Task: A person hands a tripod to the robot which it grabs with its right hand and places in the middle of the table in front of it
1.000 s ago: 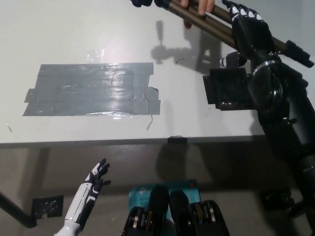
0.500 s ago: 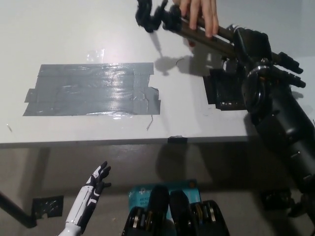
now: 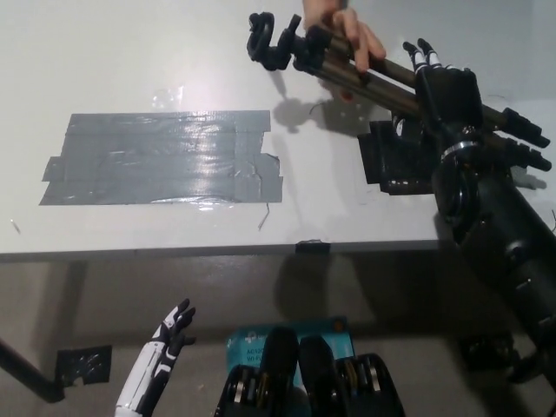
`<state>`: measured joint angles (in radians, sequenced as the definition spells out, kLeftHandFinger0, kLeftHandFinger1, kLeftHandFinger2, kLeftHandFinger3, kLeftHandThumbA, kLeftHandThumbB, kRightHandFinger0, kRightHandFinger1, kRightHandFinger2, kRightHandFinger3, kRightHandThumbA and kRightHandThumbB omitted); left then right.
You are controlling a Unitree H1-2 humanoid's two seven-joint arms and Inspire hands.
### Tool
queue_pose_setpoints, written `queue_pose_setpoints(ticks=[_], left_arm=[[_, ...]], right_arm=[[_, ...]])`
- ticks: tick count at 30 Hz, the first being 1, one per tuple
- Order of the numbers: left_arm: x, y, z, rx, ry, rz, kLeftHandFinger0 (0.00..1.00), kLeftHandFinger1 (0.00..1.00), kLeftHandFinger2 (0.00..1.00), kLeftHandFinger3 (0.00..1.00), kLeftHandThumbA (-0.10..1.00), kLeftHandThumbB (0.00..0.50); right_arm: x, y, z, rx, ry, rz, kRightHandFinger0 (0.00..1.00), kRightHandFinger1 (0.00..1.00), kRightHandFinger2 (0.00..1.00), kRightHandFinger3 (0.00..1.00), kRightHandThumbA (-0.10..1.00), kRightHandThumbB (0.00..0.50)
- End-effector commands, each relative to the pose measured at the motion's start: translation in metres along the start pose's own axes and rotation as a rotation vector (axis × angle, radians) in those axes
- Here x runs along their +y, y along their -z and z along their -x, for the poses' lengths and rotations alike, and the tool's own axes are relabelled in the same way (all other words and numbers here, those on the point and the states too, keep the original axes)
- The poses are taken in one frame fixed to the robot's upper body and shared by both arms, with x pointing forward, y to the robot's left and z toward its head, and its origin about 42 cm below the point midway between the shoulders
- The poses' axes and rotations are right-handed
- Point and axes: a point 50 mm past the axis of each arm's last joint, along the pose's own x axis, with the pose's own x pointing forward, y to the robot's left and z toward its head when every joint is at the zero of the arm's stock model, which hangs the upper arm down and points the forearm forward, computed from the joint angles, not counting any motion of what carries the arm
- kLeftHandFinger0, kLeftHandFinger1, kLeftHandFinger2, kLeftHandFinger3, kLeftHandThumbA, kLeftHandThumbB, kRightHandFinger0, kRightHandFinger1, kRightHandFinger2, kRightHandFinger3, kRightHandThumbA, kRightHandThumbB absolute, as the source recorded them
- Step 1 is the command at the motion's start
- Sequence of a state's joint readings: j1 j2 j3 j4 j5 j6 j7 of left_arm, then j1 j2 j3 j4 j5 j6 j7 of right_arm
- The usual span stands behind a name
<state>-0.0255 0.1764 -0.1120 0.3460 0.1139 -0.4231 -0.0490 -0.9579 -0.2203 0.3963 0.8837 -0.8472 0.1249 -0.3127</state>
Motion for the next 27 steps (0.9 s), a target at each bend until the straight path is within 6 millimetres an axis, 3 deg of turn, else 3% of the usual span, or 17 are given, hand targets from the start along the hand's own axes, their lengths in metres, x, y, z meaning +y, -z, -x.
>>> queue_pose_setpoints(ticks=[1, 3, 8, 9, 11, 13, 17, 18, 22, 24, 26, 27], left_arm=[[-0.002, -0.006, 0.010, -0.056, 0.015, 0.005, 0.87, 1.00, 1.00, 1.00, 1.00, 0.276], [-0.002, -0.007, 0.007, -0.059, 0.016, 0.017, 0.88, 1.00, 1.00, 1.00, 1.00, 0.269], [-0.003, -0.006, 0.006, -0.056, 0.017, 0.019, 0.88, 1.00, 1.00, 1.00, 1.00, 0.282], [-0.002, -0.006, 0.004, -0.058, 0.014, 0.017, 0.88, 1.00, 1.00, 1.00, 1.00, 0.283], [-0.002, -0.006, 0.007, -0.057, 0.014, 0.013, 0.88, 1.00, 1.00, 1.00, 1.00, 0.286], [0.001, -0.008, 0.001, -0.066, 0.010, 0.016, 0.87, 1.00, 1.00, 1.00, 1.00, 0.275], [-0.003, -0.007, 0.005, -0.059, 0.017, 0.002, 0.88, 1.00, 1.00, 1.00, 1.00, 0.271], [-0.002, -0.008, 0.002, -0.065, 0.021, -0.003, 0.88, 0.99, 1.00, 1.00, 1.00, 0.244], [0.000, -0.009, 0.001, -0.067, 0.017, -0.013, 0.86, 0.97, 1.00, 1.00, 1.00, 0.273], [0.001, -0.009, -0.001, -0.069, 0.009, -0.016, 0.86, 0.96, 1.00, 1.00, 1.00, 0.266], [0.003, -0.009, -0.001, -0.070, 0.007, -0.028, 0.86, 0.96, 1.00, 1.00, 1.00, 0.270], [0.003, -0.009, -0.001, -0.071, 0.007, -0.028, 0.85, 0.95, 1.00, 1.00, 1.00, 0.271]], right_arm=[[-0.101, -0.020, -0.030, -0.316, 0.538, 0.014, 0.00, 0.53, 1.00, 0.96, -0.10, 0.205], [-0.106, -0.024, -0.031, -0.328, 0.550, 0.009, 0.01, 0.55, 1.00, 0.97, -0.10, 0.197], [-0.110, -0.030, -0.029, -0.373, 0.559, 0.007, 0.00, 0.54, 1.00, 0.96, -0.10, 0.231], [-0.109, -0.031, -0.030, -0.381, 0.550, 0.019, 0.00, 0.54, 0.97, 0.87, -0.10, 0.249], [-0.101, -0.031, -0.027, -0.395, 0.544, 0.027, 0.00, 0.50, 0.89, 0.79, -0.10, 0.268], [-0.096, -0.028, -0.029, -0.386, 0.510, 0.039, 0.00, 0.49, 0.90, 0.82, -0.10, 0.237], [-0.081, -0.019, -0.022, -0.390, 0.472, 0.034, 0.00, 0.48, 0.89, 0.80, -0.10, 0.242], [-0.076, -0.015, -0.021, -0.402, 0.453, 0.042, 0.00, 0.46, 0.89, 0.82, -0.10, 0.235], [-0.061, -0.013, -0.018, -0.421, 0.431, 0.058, 0.00, 0.45, 0.89, 0.81, -0.10, 0.234], [-0.049, -0.011, -0.016, -0.417, 0.371, 0.066, 0.00, 0.45, 0.90, 0.84, -0.10, 0.208], [-0.040, -0.008, -0.013, -0.421, 0.337, 0.043, 0.00, 0.43, 0.87, 0.79, -0.10, 0.235], [-0.038, -0.008, -0.013, -0.419, 0.331, 0.036, 0.00, 0.38, 0.78, 0.70, -0.10, 0.285]])
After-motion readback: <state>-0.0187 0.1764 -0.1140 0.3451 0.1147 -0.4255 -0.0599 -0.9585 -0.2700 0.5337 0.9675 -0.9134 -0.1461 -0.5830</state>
